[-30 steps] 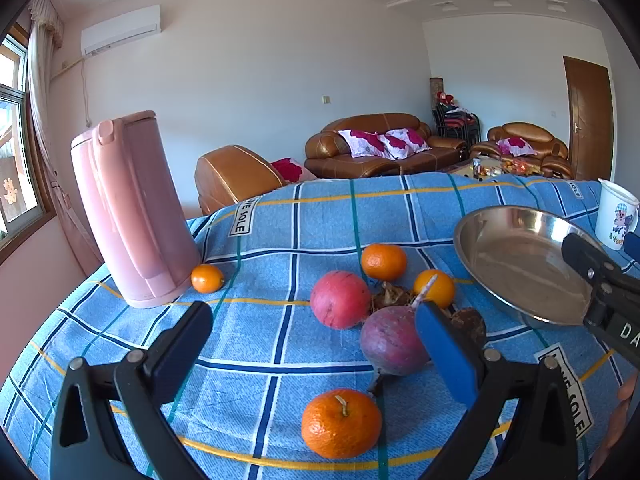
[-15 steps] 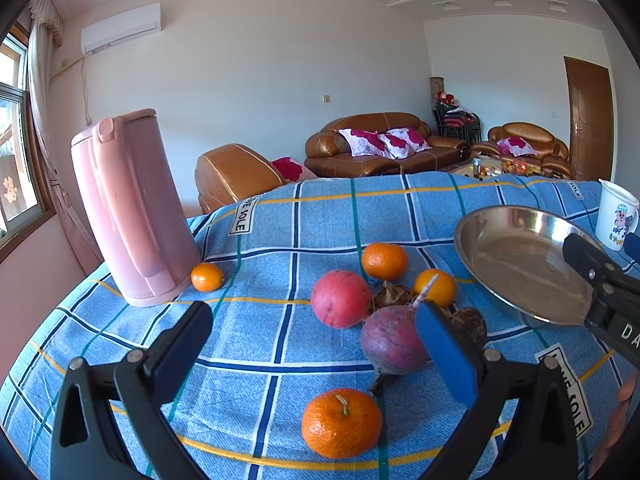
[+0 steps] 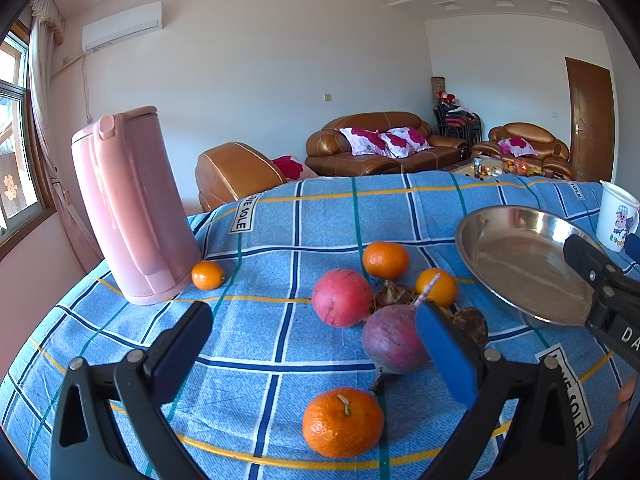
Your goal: Organize fruits
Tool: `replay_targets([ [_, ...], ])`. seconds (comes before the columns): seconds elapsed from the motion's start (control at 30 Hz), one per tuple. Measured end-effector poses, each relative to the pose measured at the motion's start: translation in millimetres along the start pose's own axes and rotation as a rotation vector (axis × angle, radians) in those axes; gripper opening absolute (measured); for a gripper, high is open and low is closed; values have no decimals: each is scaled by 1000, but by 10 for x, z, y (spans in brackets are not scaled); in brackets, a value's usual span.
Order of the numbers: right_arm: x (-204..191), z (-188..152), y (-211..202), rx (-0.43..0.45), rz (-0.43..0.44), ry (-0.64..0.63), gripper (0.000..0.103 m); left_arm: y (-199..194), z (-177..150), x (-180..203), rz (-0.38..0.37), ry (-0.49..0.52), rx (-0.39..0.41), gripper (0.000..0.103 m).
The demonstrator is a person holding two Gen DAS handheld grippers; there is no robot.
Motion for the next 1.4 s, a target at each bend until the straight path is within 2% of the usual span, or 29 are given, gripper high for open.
replay_targets([
  [0.9,-17,5,-2,1,3,-4,102,21,-25,-7,-3,-5,-6,103],
  [1.4,-59,-19,-12,-11,60,2,102,-32,-115,-45,-5,-19,-39,103],
])
Point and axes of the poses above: each gripper's, at about its wrist camera, not at the fingertips, and y roughly the way its jaws point, x to its right, z to its top, the point moved 10 cm from there along y, roughly the way its jaws point, and after that the axes turned 1 degree about -y, right-handed, at the moved point
